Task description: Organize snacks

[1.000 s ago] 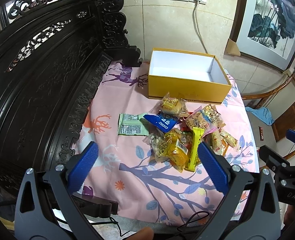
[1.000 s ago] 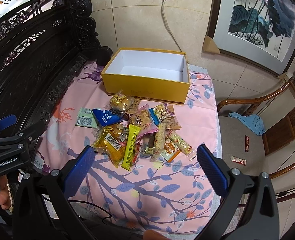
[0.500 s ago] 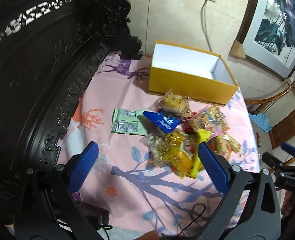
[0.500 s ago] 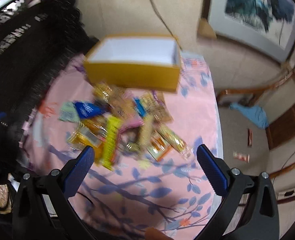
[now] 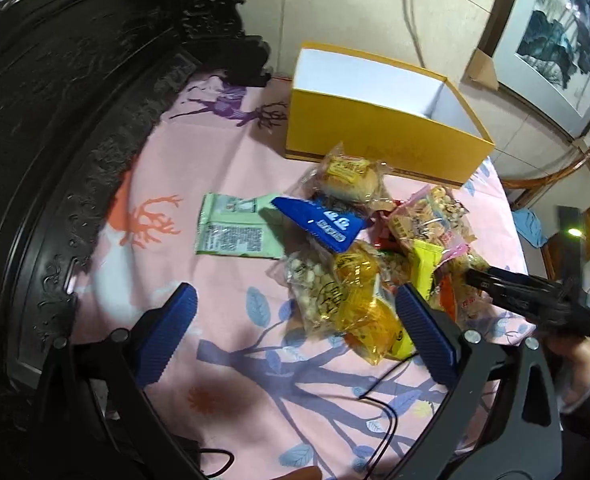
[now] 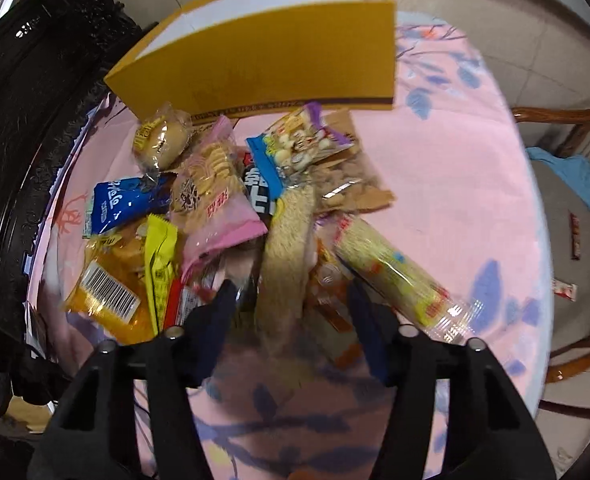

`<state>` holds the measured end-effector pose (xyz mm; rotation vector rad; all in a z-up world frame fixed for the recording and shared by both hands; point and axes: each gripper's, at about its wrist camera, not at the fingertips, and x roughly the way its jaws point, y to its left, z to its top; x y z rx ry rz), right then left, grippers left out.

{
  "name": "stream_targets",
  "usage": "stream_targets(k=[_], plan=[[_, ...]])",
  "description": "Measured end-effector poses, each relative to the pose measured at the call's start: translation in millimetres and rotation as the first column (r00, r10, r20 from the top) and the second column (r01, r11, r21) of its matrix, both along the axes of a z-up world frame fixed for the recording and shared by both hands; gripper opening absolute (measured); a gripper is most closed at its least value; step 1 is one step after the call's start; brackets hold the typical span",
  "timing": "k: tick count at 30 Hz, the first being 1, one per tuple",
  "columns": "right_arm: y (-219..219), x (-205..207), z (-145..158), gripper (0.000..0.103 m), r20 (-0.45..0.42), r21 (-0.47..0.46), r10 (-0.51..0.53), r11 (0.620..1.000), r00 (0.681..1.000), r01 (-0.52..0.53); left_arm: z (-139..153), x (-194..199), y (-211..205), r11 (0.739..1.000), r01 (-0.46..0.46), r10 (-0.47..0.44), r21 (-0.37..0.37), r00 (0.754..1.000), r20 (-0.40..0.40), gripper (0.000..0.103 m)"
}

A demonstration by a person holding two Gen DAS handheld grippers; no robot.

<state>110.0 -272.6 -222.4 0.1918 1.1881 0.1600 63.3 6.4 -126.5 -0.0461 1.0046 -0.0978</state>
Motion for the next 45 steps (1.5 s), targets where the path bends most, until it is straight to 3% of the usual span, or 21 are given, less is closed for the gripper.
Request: stream_targets(k=[4,8,13,18,23,24,26,28,34,39,45], plan=[[6.6,12.5,-13.6,0.048,-0.015,-0.009,0.031,0.999,0.999,-0.031,-3.7,5.9,-5.1,1.000,0.020,-0.020,-0.008,1.000,-0.006,0.101],[9.2,22.0,-14.5,0.029,0.011,-0.017,0.051,0.999,0.999,-0.051,-11.1,14.8,0.1,1.000,-0.004,0.003,-0.022,1.000,-0.019,0.101],[14.4,20.1,-11.5,0.026,0.033,-0.056,0.051,0.997,0.998,-0.050,-31.3,28.1,2.0,0.998,-0.017,0.014,-0.052,0.998,-0.062,0.101],[9.8,2.7,-5.7,0.026,0.029,0.002,0.020,1.000,0.999,-0.020,-48.9,32.9,-24.7,0.989,0.101,-0.113,-0.111,0.988,-0.105,0.101],[1.4,-19.3,-5.7,0.026,-0.001,0.038,-0.005,0.999,1.000,0.005,-77.5,41.7,-46.4,0.975,0.152,-0.179,-0.163,0.969,-0.168,0.100],[-0.1,-23.8,-5.6,0.026,-0.004,0.045,-0.011,0.999,1.000,0.011,-83.6,43.6,-49.1,0.971,0.155,-0.188,-0.183,0.966,-0.180,0.098],[-1.3,-29.3,-4.7,0.025,-0.004,0.050,-0.017,0.999,1.000,0.018,-97.4,46.6,-54.1,0.965,0.163,-0.208,-0.204,0.952,-0.225,0.073],[-1.7,-32.1,-3.2,0.025,-0.003,0.047,-0.019,0.999,1.000,0.019,-105.8,46.5,-55.4,0.966,0.168,-0.215,-0.196,0.945,-0.247,0.064],[-3.1,-36.3,1.5,0.025,0.015,0.043,-0.021,0.999,1.000,0.020,-102.4,36.8,-54.4,0.959,0.200,-0.241,-0.202,0.949,-0.205,0.039],[-0.7,-40.4,15.8,0.025,0.066,0.025,-0.002,1.000,0.998,0.000,-86.4,28.0,-57.8,0.949,0.248,-0.278,-0.195,0.950,-0.144,0.035],[-5.7,-48.2,39.1,0.025,0.122,0.044,-0.022,0.999,0.992,0.017,-57.5,18.3,-46.1,0.946,0.241,-0.263,-0.219,0.962,-0.079,0.034]])
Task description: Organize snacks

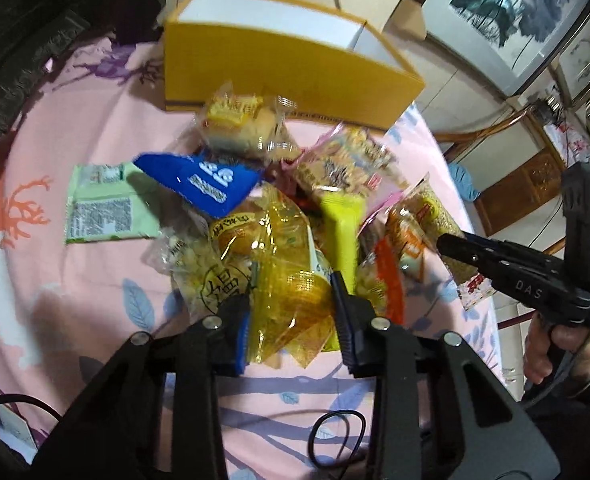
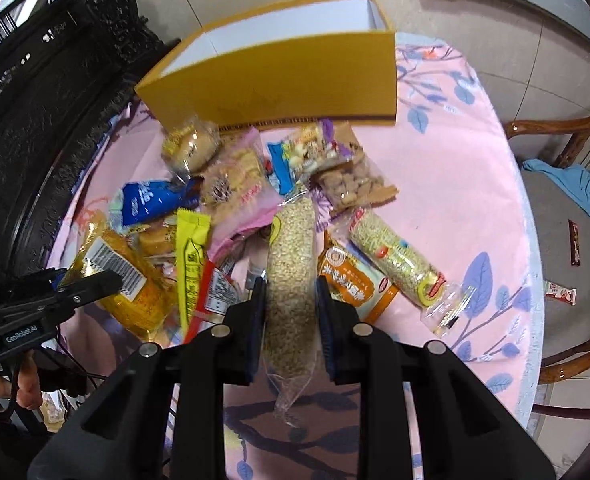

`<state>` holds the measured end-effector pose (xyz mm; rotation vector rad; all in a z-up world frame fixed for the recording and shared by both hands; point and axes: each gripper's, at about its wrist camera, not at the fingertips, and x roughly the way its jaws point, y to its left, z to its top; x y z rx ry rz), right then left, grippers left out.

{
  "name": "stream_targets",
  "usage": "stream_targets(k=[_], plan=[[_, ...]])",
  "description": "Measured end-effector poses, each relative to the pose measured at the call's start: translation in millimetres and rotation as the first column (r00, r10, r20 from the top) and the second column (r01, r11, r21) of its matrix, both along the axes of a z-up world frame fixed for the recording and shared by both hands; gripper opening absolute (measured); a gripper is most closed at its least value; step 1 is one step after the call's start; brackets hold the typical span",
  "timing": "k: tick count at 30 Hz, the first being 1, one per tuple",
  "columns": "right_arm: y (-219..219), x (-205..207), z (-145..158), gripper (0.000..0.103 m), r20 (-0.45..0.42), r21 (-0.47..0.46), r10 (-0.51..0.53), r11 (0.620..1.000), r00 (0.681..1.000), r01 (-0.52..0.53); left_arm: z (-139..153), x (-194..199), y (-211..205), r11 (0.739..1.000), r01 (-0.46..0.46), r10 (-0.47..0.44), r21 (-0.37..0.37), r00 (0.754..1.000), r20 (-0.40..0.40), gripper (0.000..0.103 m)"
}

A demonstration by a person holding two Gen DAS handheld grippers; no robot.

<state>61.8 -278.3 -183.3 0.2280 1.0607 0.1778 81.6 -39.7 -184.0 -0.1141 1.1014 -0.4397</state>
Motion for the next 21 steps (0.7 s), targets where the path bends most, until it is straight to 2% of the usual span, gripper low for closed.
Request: stream_targets(k=[6,11,16,18,21], plan=[[-3.1,0.3,28.1,0.025,0.066,0.017,-0.006,1.000,0.998,0.005,51.7,-0.5,16.3,0.998,-0.020,0.026,-0.054,0.993,0.113,0.034],[-4.5,21.8,62.1,0.025,0.166,0.029,-0.012,1.000,0.986,0.008,97.8,24.1,20.2,0.993,-0.042,0.065,-0.107,0.973,0.219,0.034],[-7.2,75.0,93.5,0.025,0.286,0.017,-0.026,1.000,0.958,0.022,126.9,80.5,16.4,0.978,-0.056,0.113,-0.199,0.951,0.288,0.034],[-6.0,97.5,101.0,0.025,0.320,0.015,-0.032,0.999,0.947,0.029,129.8,109.3,6.8,0.983,-0.069,0.123,-0.170,0.935,0.333,0.034],[-2.7,134.2,103.5,0.025,0.355,-0.005,-0.032,0.999,0.934,0.036,126.0,153.7,-3.2,0.979,-0.094,0.153,-0.181,0.925,0.347,0.034]])
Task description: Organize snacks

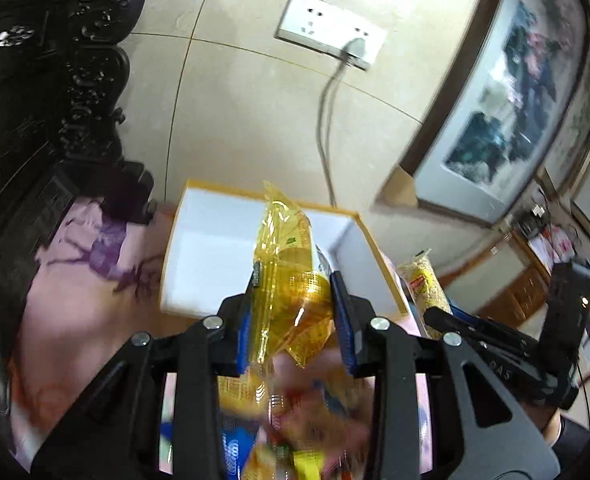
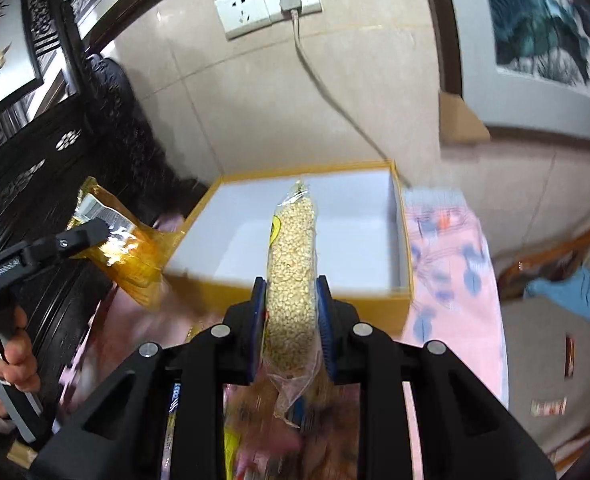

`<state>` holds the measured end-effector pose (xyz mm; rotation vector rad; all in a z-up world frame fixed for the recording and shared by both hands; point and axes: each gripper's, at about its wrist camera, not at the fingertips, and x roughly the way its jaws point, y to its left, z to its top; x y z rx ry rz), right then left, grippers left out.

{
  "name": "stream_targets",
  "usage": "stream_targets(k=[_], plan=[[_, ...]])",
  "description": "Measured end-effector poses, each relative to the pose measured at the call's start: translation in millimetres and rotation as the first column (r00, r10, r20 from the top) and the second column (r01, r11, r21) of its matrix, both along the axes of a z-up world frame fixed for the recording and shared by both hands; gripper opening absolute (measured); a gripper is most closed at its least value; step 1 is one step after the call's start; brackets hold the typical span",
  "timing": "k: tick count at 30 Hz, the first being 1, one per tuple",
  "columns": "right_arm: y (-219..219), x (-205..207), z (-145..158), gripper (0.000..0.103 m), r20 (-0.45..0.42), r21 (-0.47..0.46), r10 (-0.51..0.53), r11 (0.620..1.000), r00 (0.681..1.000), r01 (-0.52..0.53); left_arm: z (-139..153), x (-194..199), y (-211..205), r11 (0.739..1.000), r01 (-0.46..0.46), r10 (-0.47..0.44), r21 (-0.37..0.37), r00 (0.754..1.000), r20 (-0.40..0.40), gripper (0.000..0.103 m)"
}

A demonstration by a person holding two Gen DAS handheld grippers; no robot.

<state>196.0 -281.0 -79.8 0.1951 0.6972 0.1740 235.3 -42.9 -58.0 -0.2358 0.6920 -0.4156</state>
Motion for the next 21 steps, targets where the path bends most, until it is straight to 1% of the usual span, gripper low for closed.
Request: stream_targets(k=[2,3,4,5,6,7,8,9,10,11,12,13,14,16,18,21], plan=[[4.9,25.9,-1.6,0.025,0.021,-0.011,-0.002,1.000,1.000,0.003,-6.4,26.5,-7.0,1.000,-0.018,0.018,0.009,1.000,0.007,0.034],[7.0,37.3,-3.9,0.028,0.026,-0.004,-0.005,1.000,1.000,0.005,-11.0,45.5,-10.4,0.999,-0.032,0.032,0.005,0.999,0.006,0.034],[9.7,52.9,-9.4,0.032,0.027,-0.003,0.002,1.000,1.000,-0.002,-14.6,56.1,-11.7,0.999,-0.037,0.037,0.001,0.999,0.002,0.039],[11.2,59.3,-13.2,0.054,0.011,-0.021,-0.004,1.000,1.000,0.004,-21.9,70.9,-12.4,0.998,-0.061,0.061,0.009,0.998,-0.023,0.060],[13.9,65.8,-15.4,0.065,-0.017,-0.059,-0.027,0.998,0.999,0.026,-26.2,77.4,-11.9,0.996,-0.087,0.087,0.017,0.995,-0.050,0.069],[15.7,63.7,-13.1,0.065,-0.016,-0.054,-0.020,0.998,1.000,0.019,-26.5,79.5,-9.4,0.994,-0.106,0.106,0.010,0.992,-0.070,0.073],[14.8,56.6,-11.8,0.065,-0.004,-0.020,0.004,1.000,1.000,-0.004,-23.6,73.2,-4.0,0.994,-0.108,0.107,-0.015,0.992,-0.065,0.075],[13.4,48.1,-11.6,0.065,0.003,0.011,0.022,1.000,1.000,-0.022,-20.5,65.4,-1.6,0.994,-0.106,0.105,-0.017,0.993,-0.048,0.078],[12.4,36.8,-15.3,0.065,-0.015,0.030,0.033,0.999,0.999,-0.033,-17.0,49.9,2.3,0.994,-0.110,0.110,0.006,0.994,-0.015,0.084],[11.1,27.3,-20.6,0.065,-0.041,0.047,0.043,0.998,0.998,-0.041,-15.9,38.7,4.9,0.993,-0.114,0.114,0.026,0.993,0.002,0.088],[9.1,16.3,-27.4,0.065,-0.069,0.073,0.053,0.996,0.996,-0.048,-16.9,25.8,8.5,0.992,-0.116,0.116,0.047,0.993,0.006,0.089],[6.8,0.1,-38.0,0.065,-0.112,0.113,0.065,0.992,0.992,-0.052,-21.9,10.7,13.9,0.991,-0.116,0.117,0.069,0.993,-0.014,0.089],[5.6,-13.9,-47.3,0.066,-0.145,0.137,0.075,0.989,0.987,-0.055,-26.4,0.4,20.4,0.990,-0.117,0.120,0.075,0.992,-0.035,0.089],[12.5,-45.0,-63.5,0.065,-0.201,0.152,0.102,0.986,0.974,-0.071,-41.1,-26.0,35.9,0.988,-0.128,0.135,0.086,0.987,-0.086,0.089],[20.5,-69.0,-76.5,0.064,-0.247,0.167,0.124,0.982,0.961,-0.084,-56.3,-47.4,47.6,0.985,-0.129,0.144,0.117,0.981,-0.129,0.089],[40.2,-94.1,-95.5,0.059,-0.312,0.228,0.181,0.967,0.933,-0.111,-84.4,-79.2,64.9,0.979,-0.137,0.168,0.152,0.961,-0.220,0.089]])
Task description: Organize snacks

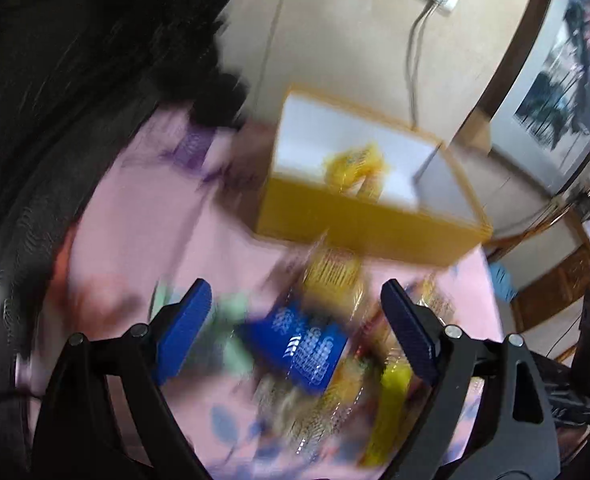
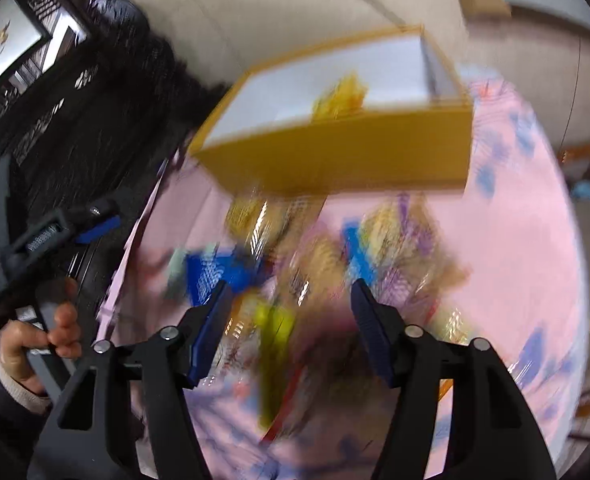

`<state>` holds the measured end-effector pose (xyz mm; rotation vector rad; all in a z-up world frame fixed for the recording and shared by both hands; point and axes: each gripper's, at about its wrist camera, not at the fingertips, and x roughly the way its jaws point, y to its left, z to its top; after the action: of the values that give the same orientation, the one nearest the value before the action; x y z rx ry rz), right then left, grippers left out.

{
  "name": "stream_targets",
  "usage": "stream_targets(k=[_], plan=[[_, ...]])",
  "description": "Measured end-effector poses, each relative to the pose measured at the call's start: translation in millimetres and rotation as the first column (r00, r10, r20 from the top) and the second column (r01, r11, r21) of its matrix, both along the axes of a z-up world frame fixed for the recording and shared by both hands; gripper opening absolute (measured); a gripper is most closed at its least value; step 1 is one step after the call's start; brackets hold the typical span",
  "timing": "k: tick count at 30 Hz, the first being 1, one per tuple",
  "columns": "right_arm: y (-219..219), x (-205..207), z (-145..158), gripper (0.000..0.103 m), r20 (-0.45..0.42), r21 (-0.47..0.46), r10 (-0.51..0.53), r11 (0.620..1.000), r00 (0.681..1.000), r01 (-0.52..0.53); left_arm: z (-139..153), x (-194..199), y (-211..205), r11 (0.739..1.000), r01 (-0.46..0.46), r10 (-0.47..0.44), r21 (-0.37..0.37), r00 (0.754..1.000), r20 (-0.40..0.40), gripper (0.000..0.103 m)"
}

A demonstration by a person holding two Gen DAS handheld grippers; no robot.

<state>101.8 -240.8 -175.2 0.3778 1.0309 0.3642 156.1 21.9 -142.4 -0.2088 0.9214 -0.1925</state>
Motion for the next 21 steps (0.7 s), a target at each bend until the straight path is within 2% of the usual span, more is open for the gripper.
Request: stream_targets(k=[3,7,15,21], plan=[[18.6,-6.1,-9.4,0.053,-0.033,0.009,0.032,0.999,0.999,-0.032,-19.0,-28.5,13.1,1.000,-0.015,0.015,-0.003,0.998,-0.069,0.089],[32.7,-3.8,-17.5,0.053,-0.066,0.001,0.047,0.999,0.997,-0.047,-33.2,-60.2,19.7,1.000,-0.006,0.007,0.010,0.994,-0.113,0.089],[45.9,-8.4,-32.9,0.054,-0.110,-0.035,0.046,0.998,0.993,-0.050,-34.3,-82.2,21.2,1.000,0.013,-0.014,-0.006,0.993,-0.118,0.089],[52.7,-4.9,-46.2,0.062,-0.165,-0.080,0.046,0.995,0.985,-0.060,-29.9,-86.6,28.1,1.000,-0.022,0.019,-0.019,0.994,-0.110,0.090]])
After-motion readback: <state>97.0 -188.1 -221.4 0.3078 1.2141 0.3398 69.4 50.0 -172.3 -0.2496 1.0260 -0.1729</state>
